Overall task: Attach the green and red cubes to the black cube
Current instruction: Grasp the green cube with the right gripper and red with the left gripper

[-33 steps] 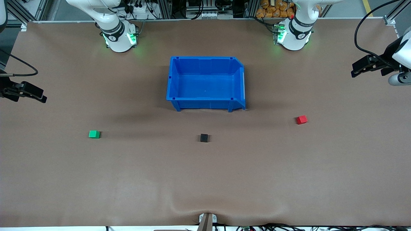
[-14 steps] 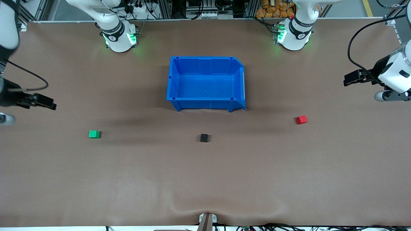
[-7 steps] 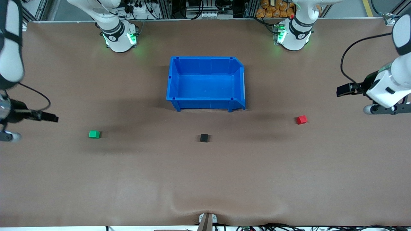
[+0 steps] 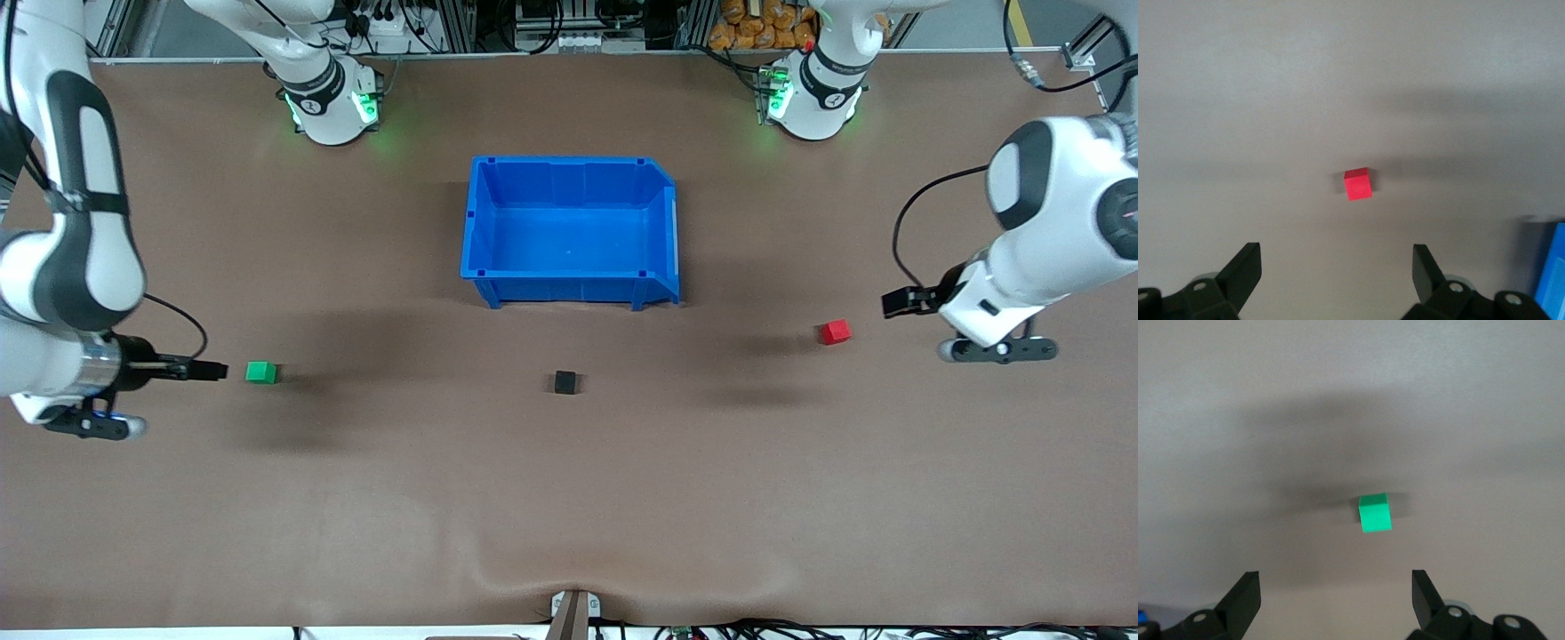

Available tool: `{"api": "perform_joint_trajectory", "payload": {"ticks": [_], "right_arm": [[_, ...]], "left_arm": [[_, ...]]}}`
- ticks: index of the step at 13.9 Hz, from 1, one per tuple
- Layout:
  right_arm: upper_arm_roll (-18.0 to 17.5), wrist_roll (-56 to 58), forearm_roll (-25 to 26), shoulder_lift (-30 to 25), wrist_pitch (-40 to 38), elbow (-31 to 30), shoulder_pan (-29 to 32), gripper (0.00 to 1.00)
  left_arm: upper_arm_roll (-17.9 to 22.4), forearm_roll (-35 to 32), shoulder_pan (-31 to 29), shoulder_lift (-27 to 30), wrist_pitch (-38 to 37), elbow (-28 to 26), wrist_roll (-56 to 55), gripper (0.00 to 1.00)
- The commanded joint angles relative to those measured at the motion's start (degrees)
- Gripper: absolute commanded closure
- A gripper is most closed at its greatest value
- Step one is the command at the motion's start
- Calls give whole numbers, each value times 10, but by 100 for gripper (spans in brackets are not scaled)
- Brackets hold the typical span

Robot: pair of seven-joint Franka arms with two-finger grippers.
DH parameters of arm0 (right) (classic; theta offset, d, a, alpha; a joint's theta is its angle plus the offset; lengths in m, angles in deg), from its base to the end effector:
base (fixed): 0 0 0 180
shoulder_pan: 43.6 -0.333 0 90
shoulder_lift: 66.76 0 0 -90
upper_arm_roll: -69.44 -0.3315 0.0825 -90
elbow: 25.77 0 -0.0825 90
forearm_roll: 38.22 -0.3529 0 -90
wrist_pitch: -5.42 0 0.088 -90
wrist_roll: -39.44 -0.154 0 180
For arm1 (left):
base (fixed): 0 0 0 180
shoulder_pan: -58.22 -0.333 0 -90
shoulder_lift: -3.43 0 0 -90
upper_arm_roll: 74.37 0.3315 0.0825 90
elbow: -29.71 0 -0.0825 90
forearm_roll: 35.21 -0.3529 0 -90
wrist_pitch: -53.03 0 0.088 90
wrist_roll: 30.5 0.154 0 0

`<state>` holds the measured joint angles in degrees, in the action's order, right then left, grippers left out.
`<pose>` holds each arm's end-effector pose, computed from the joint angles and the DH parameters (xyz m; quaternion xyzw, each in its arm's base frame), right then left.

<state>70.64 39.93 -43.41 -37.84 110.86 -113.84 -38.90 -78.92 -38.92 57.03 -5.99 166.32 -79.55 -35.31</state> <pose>0.6380 -0.0529 0.3285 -0.9923 0.0625 0.0982 0.0426 0.5576 -0.0245 0.3883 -0.9987 0.0013 0.0449 0.0259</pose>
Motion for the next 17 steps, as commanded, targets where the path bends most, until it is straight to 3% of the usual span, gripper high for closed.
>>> {"api": "perform_joint_trajectory", "payload": {"ticks": [1,3,6,10,17], "right_arm": [[-2,0,36,-8,116,-97,-28,0],[-1,0,61,-8,220,-164,-35,0],[0,24,76,-7,302,-220,-25,0],[-1,39,76,-3,318,-255,1,0],[-1,39,75,8,349,-268,7,0]], "left_arm": [[-3,-9,0,-16,24,-14,-4,0],[-3,-12,1,-44,41,-14,-6,0],[-3,-12,-2,-74,79,-21,-6,0],[-3,-12,-5,-81,169,-82,-7,0],[-3,-11,-9,-89,208,-106,-7,0]]}}
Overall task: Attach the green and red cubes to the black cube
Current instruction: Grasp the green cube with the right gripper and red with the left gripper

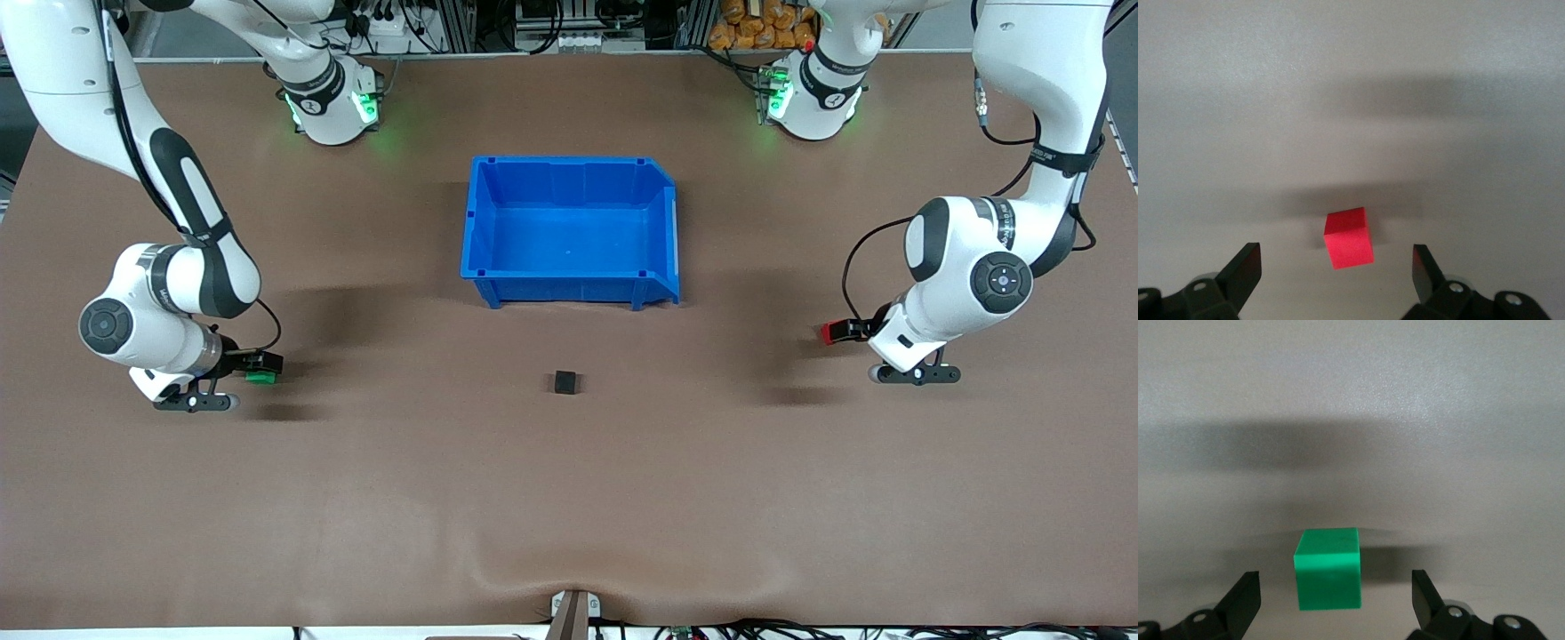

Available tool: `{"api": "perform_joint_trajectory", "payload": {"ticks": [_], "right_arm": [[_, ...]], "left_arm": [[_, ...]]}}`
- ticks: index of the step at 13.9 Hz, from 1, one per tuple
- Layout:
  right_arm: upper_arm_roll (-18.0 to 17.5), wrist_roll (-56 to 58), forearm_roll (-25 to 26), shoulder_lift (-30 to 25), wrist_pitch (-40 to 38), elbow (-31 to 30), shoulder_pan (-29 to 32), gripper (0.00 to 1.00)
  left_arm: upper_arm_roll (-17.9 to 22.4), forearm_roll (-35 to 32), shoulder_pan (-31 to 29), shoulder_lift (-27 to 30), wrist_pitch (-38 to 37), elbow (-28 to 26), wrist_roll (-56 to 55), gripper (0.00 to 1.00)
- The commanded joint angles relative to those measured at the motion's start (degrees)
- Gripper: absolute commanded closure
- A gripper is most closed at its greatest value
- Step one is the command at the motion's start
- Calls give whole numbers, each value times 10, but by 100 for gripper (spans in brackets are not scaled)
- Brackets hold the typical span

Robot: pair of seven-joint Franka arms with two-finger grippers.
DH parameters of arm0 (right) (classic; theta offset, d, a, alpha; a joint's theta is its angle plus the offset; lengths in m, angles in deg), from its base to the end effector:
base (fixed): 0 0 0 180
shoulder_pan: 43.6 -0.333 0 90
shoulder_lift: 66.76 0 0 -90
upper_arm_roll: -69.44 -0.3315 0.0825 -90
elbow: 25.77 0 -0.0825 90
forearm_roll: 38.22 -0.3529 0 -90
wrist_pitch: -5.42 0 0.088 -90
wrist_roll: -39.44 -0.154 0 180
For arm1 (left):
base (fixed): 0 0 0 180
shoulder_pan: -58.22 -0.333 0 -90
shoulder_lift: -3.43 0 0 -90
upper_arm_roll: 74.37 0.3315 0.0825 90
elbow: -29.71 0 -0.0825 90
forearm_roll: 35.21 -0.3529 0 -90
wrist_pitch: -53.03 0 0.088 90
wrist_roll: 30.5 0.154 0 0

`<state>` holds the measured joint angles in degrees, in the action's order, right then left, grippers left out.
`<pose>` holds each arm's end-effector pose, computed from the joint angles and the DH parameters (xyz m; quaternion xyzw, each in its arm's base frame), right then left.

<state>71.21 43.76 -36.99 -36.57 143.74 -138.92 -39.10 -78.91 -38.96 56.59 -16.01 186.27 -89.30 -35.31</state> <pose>0.5855 -0.0650 0.1833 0.9989 -0.0069 -0.0449 0.0105 0.5572 -0.0247 0.2480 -0.9989 0.0052 0.0439 0.0125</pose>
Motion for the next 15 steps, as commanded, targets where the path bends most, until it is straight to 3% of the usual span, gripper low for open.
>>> {"api": "perform_joint_trajectory", "payload": {"ticks": [1,5,6,7,9,11,15], "right_arm": [[-6,1,11,-4,27,-20,9,0],[-7,1,8,1,30,-17,10,0],[-7,0,8,3,31,-16,9,8],[-7,0,7,3,30,-16,9,24],[-7,-1,7,4,29,-16,9,65],[-7,0,7,6,26,-16,5,99],[-8,41,11,1,24,-8,-2,100]], "left_arm": [[-3,-11,-2,12,9,-9,-12,0],[-4,-12,7,15,4,-10,-20,0],[-4,-11,7,15,3,-8,-20,0],[-3,-11,8,13,3,-6,-25,0],[-3,-11,8,6,3,-8,-42,0],[-4,-12,8,9,-3,-11,-61,0],[-4,-11,7,5,-13,-10,-87,0]]}}
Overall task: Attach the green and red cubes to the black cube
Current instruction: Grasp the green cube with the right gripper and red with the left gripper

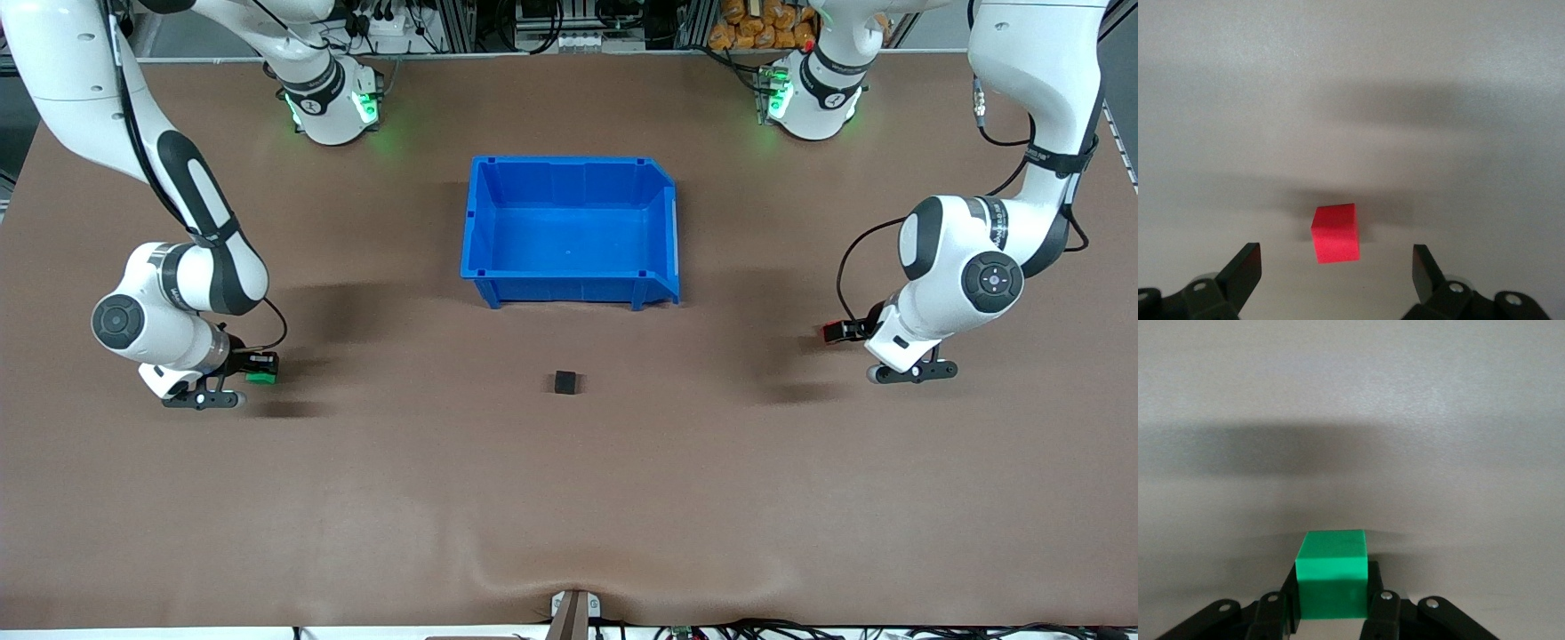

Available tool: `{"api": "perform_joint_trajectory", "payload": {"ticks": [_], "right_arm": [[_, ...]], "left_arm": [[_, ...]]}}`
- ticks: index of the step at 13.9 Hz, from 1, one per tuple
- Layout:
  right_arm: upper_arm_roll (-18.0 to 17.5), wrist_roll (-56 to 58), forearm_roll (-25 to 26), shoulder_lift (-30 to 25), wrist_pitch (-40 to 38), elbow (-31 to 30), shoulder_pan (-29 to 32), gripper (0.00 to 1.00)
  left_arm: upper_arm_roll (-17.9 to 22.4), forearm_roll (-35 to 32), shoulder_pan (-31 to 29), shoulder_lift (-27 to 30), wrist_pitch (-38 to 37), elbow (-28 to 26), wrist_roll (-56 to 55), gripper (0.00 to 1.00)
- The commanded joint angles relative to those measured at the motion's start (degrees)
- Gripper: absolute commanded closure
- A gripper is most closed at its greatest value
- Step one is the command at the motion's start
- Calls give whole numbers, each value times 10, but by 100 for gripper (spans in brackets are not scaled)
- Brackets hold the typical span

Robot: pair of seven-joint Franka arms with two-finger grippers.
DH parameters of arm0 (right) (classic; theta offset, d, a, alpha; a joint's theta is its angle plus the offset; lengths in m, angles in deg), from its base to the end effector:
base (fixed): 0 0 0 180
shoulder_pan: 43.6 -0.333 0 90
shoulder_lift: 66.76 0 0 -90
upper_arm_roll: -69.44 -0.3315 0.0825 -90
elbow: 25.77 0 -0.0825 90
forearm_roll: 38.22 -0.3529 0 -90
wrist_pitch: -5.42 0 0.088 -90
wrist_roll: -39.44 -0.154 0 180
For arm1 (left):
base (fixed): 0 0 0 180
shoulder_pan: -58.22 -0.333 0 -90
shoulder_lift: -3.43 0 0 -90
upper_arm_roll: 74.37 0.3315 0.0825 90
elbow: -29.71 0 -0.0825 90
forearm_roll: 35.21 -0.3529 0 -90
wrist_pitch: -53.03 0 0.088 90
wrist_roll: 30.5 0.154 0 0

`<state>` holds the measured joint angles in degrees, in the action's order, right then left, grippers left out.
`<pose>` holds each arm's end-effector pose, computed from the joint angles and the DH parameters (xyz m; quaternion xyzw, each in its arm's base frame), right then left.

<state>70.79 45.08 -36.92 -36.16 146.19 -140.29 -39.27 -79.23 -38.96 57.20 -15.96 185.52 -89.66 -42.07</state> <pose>0.5824 -0.0586 0.1739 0.9991 0.0101 -0.0390 0.0091 0.5524 -0.0333 0.2453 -0.9975 -0.0456 0.0521 0.0159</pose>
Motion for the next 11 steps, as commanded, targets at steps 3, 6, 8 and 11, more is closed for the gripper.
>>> {"api": "perform_joint_trajectory", "payload": {"ticks": [3,6,8,11], "right_arm": [[-4,113,9,-5,-15,41,2,100],[-6,165,10,-5,-40,77,-10,100],[-6,211,10,-4,-77,110,-34,100],[-7,306,9,-6,-137,149,-71,100]], "left_arm": [[-2,-5,-6,-21,-2,-3,-20,0],[-2,6,-6,-35,0,-3,-22,0],[-2,14,-13,-46,1,4,-23,0],[-2,41,-13,-59,9,11,-23,2]]}}
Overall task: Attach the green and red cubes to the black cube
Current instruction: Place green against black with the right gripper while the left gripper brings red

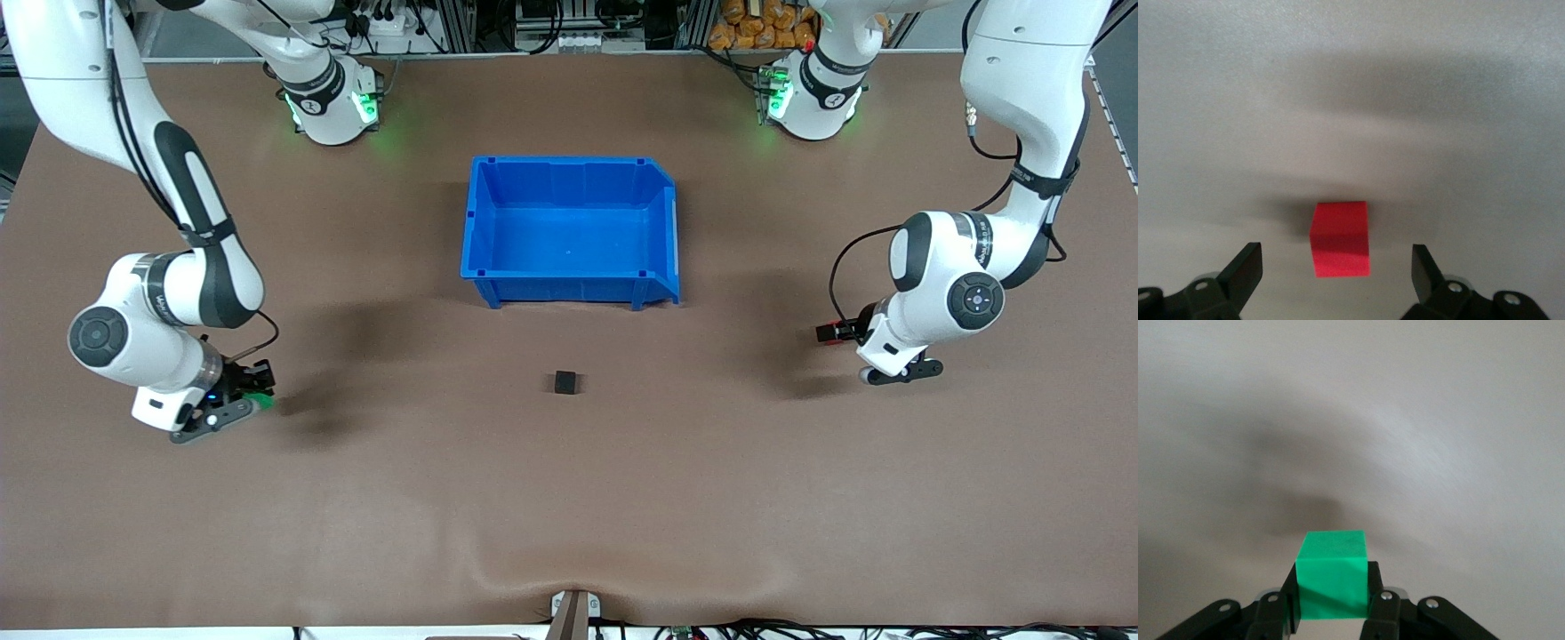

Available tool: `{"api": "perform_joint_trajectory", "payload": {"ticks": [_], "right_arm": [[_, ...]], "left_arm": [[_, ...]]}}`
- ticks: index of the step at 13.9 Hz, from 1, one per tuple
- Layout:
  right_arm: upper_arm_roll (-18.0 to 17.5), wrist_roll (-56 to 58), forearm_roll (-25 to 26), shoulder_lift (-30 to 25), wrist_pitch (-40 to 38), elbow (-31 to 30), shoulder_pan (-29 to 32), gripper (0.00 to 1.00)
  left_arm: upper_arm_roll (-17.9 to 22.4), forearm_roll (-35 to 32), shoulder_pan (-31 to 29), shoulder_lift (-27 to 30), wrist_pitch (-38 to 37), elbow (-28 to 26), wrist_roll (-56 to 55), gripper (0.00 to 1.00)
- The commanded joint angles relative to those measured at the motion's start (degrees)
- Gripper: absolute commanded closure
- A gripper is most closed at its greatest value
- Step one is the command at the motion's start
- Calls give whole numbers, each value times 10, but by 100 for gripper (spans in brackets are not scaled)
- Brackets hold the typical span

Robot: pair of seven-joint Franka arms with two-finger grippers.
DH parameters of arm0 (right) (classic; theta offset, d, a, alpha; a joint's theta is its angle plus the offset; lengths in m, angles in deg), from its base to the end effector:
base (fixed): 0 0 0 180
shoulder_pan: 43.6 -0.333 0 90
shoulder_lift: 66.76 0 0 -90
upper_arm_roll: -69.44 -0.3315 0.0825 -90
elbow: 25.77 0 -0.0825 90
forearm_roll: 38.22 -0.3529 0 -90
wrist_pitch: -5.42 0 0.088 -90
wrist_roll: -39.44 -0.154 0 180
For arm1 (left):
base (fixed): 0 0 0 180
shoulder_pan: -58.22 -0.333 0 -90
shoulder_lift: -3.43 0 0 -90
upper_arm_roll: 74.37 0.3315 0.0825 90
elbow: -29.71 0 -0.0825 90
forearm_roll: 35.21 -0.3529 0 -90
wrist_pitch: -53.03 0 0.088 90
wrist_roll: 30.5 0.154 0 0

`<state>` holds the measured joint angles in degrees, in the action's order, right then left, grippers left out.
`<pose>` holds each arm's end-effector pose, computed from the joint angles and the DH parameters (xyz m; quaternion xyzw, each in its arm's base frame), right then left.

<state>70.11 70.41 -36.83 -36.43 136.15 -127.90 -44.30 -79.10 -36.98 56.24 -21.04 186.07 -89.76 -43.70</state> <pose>0.6380 -0.0006 0.2436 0.9611 0.2757 -0.0178 0.0076 0.5437 -0.0251 0.1967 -0.9922 -0.0812 0.0942 0.0060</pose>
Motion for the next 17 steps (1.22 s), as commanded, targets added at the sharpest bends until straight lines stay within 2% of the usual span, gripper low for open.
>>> {"api": "perform_joint_trajectory", "payload": {"ticks": [1,3,5,8,9,11,13,15,17], "right_arm": [[0,90,7,-2,-47,36,-38,100],[0,132,7,1,-48,47,-70,100],[0,160,6,4,-48,61,-89,100],[0,188,5,18,-49,92,-132,100],[0,189,6,36,-49,111,-146,100],[0,203,7,75,-48,155,-175,100],[0,243,8,111,-44,200,-213,100],[0,276,7,141,-44,241,-249,100],[0,277,5,159,-50,264,-274,100]], "left_arm": [[-3,23,-3,-13,4,20,-7,2],[-1,23,-3,-25,5,22,-5,9],[0,21,-3,-28,5,22,-5,22],[0,19,-1,-32,5,20,-6,25],[0,19,-3,-32,5,20,-5,30],[0,19,-6,-32,5,20,-5,64],[-1,19,-7,-30,5,20,-8,91],[-1,21,-7,-28,4,21,-8,100],[0,22,-7,-25,4,27,-9,100]]}}
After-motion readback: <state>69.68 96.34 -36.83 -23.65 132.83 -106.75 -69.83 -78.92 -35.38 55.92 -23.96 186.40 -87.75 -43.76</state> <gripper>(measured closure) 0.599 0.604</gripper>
